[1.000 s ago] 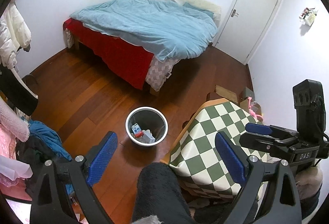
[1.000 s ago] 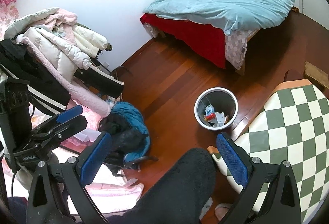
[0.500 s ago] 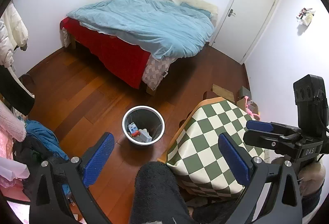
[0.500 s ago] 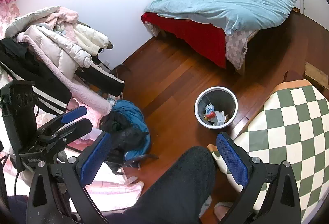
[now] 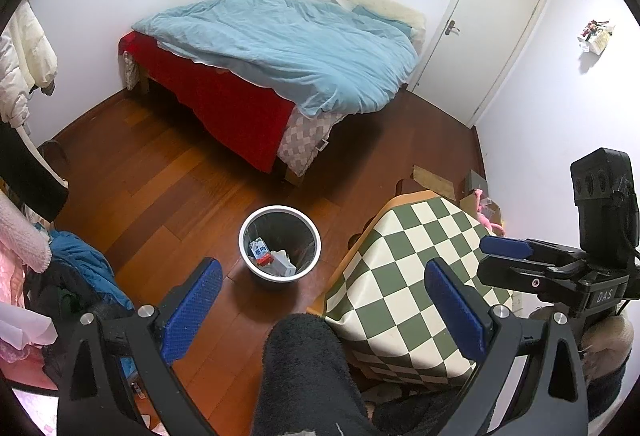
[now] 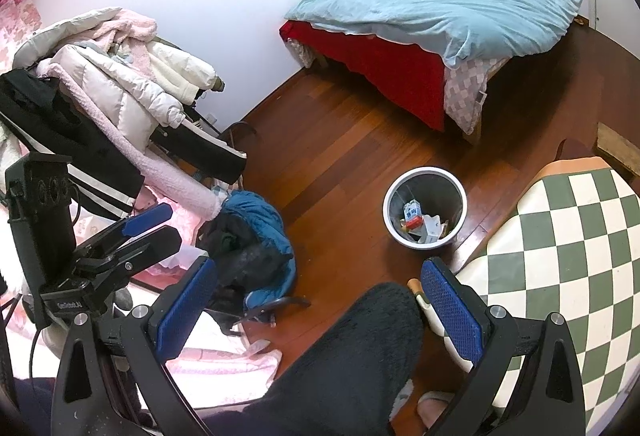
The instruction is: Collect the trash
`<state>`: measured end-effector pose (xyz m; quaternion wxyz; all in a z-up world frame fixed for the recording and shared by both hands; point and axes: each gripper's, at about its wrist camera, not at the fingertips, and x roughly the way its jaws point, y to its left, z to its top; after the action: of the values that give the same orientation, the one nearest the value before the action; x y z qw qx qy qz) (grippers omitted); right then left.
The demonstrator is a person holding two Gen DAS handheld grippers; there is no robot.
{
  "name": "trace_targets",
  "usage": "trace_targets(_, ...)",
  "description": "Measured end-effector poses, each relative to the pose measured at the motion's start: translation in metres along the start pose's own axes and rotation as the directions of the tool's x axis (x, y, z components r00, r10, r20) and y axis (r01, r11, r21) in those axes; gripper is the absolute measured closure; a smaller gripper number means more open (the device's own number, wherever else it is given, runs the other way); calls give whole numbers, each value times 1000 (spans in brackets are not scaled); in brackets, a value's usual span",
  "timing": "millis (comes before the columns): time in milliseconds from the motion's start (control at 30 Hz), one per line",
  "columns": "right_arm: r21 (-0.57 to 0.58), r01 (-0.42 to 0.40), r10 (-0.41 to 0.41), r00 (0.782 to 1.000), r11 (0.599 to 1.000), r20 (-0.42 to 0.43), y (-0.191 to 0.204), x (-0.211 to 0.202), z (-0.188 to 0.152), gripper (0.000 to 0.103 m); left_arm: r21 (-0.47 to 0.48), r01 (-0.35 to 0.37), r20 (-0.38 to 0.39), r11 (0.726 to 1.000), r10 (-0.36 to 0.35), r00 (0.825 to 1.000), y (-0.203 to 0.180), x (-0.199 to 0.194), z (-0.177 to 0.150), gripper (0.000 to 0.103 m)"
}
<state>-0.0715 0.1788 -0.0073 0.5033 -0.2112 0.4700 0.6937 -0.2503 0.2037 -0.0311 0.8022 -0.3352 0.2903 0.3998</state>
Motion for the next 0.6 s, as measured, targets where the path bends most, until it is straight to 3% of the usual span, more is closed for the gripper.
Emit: trace_targets(600, -20, -23, 23, 1000, 1000, -13, 5, -3, 0, 0, -5, 7, 16, 1000, -7, 1000, -5, -10, 2, 0)
